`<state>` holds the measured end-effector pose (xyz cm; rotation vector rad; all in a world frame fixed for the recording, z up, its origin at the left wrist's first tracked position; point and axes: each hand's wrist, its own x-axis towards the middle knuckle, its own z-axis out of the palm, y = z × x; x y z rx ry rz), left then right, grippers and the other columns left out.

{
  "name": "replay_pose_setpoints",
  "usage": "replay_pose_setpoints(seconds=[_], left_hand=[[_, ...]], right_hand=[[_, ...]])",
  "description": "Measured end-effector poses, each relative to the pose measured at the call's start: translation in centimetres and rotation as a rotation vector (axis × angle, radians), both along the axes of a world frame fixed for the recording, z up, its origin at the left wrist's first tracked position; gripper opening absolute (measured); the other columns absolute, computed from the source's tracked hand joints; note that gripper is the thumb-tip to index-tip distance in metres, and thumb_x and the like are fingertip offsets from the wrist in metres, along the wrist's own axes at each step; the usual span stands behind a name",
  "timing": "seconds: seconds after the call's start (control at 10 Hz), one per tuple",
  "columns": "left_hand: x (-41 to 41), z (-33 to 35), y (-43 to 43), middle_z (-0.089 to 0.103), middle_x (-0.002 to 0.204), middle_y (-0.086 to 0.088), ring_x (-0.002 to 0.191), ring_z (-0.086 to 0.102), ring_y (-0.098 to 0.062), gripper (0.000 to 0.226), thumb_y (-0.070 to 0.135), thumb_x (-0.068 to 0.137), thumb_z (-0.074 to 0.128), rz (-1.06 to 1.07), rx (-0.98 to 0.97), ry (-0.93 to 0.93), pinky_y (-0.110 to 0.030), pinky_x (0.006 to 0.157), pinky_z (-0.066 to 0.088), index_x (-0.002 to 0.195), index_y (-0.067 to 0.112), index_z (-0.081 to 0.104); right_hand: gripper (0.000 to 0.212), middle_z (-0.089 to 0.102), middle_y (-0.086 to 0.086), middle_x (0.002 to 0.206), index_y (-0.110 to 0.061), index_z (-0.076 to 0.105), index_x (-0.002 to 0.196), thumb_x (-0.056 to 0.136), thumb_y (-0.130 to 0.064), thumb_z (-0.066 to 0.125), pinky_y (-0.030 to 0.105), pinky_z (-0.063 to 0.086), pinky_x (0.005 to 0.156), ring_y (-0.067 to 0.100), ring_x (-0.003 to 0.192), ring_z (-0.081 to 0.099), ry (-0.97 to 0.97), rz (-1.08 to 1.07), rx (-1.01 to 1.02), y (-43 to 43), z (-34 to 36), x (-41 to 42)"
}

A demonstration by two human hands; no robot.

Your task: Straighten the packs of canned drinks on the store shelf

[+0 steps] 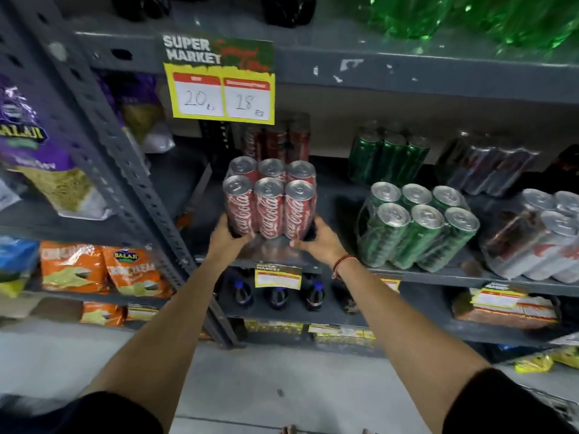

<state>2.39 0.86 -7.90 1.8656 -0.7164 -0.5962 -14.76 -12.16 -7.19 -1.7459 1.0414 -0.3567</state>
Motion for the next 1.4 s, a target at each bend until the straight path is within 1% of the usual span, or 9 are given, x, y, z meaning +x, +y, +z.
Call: replay_pose_setpoints(seconds=[0.1, 0.2, 0.4, 0.5, 0.6, 0.8, 1.1, 1.3, 1.4], left_hand=[[0.4, 0.1, -0.1, 0.048, 0.14, -0.016, 0.126, 0.049, -0.032, 0.077, 0.009, 0.079, 0.072, 0.005, -0.007, 0.025, -0.042, 0.105, 0.04, 0.143, 0.009, 0.029], [0.0, 0.1, 0.4, 0.048, 0.14, -0.018, 0.126, 0.049, -0.031, 0.077, 0.005, 0.079, 0.071, 0.014, -0.043, 0.0, -0.033, 0.1, 0.039, 0.143, 0.004, 0.029], [-0.7, -0.5, 2.9, 0.055, 0.133, -0.012, 0.114, 0.053, -0.017, 0.075, 0.004, 0.074, 0.075, 0.001, -0.093, -0.041, -0.037, 0.102, 0.044, 0.138, 0.008, 0.037], [-1.3, -0.3, 3.6, 0.054, 0.122, 0.0, 0.111, 0.052, -0.013, 0.075, 0.004, 0.075, 0.075, -0.011, -0.094, -0.076, -0.029, 0.097, 0.043, 0.139, 0.008, 0.037], [-1.8, -0.1, 4.0, 0.055, 0.12, -0.001, 0.108, 0.052, -0.012, 0.076, 0.005, 0.074, 0.076, 0.007, -0.099, -0.094, -0.027, 0.095, 0.043, 0.139, 0.008, 0.037], [-2.2, -0.4, 4.5, 0.056, 0.116, 0.001, 0.108, 0.056, -0.016, 0.078, 0.0, 0.072, 0.076, 0.029, -0.136, -0.069, -0.034, 0.096, 0.047, 0.139, 0.007, 0.038], [-1.9, -0.8, 4.6, 0.06, 0.126, -0.013, 0.108, 0.057, -0.016, 0.076, 0.001, 0.072, 0.077, 0.041, -0.105, -0.076, -0.039, 0.099, 0.048, 0.138, 0.007, 0.039], [-2.4, -0.3, 4.4, 0.06, 0.126, -0.013, 0.11, 0.055, -0.015, 0.071, 0.002, 0.072, 0.076, 0.042, -0.086, -0.094, -0.033, 0.098, 0.045, 0.134, 0.006, 0.043], [-3.0, -0.5, 4.2, 0.055, 0.131, -0.013, 0.119, 0.055, -0.025, 0.073, 0.017, 0.071, 0.079, 0.16, -0.08, -0.182, -0.045, 0.103, 0.044, 0.134, 0.012, 0.041]], right_hand=[[0.082, 0.062, 0.012, 0.129, -0.013, 0.043, 0.133, 0.063, -0.019, 0.085, 0.048, 0.044, 0.106, 0.029, 0.12, 0.057, -0.012, -0.041, -0.043, 0.2, -1.1, 0.6], [0.08, 0.063, 0.013, 0.126, -0.01, 0.046, 0.131, 0.062, -0.014, 0.086, 0.044, 0.046, 0.105, 0.027, 0.115, 0.06, -0.055, -0.103, -0.076, 1.1, -0.8, 0.4], [0.078, 0.068, 0.011, 0.117, -0.01, 0.048, 0.132, 0.063, -0.01, 0.085, 0.025, 0.05, 0.091, 0.015, 0.094, 0.062, -0.103, -0.154, -0.164, 3.5, -0.9, -0.9], [0.077, 0.067, 0.013, 0.115, -0.014, 0.049, 0.132, 0.065, -0.012, 0.085, 0.033, 0.054, 0.092, 0.018, 0.091, 0.065, -0.096, -0.188, -0.195, 4.4, -1.6, -1.1], [0.077, 0.067, 0.015, 0.113, -0.015, 0.049, 0.132, 0.064, -0.014, 0.085, 0.039, 0.056, 0.091, 0.021, 0.09, 0.067, -0.074, -0.204, -0.219, 5.0, -1.7, -1.1], [0.075, 0.069, 0.014, 0.111, -0.012, 0.049, 0.131, 0.065, -0.012, 0.084, 0.039, 0.056, 0.092, 0.023, 0.096, 0.068, -0.09, -0.202, -0.229, 5.2, -1.8, -1.2], [0.074, 0.068, 0.016, 0.11, -0.013, 0.049, 0.132, 0.066, -0.012, 0.083, 0.04, 0.055, 0.093, 0.023, 0.096, 0.069, -0.106, -0.218, -0.231, 5.6, -2.3, -1.2], [0.069, 0.068, 0.012, 0.108, -0.017, 0.049, 0.123, 0.063, -0.015, 0.084, 0.048, 0.054, 0.09, 0.029, 0.103, 0.063, -0.128, -0.187, -0.245, 5.6, -2.3, -1.3], [0.076, 0.061, 0.011, 0.121, -0.014, 0.046, 0.13, 0.066, -0.021, 0.084, 0.046, 0.051, 0.095, 0.024, 0.11, 0.059, -0.217, -0.22, -0.267, 5.7, -0.8, -2.2]])
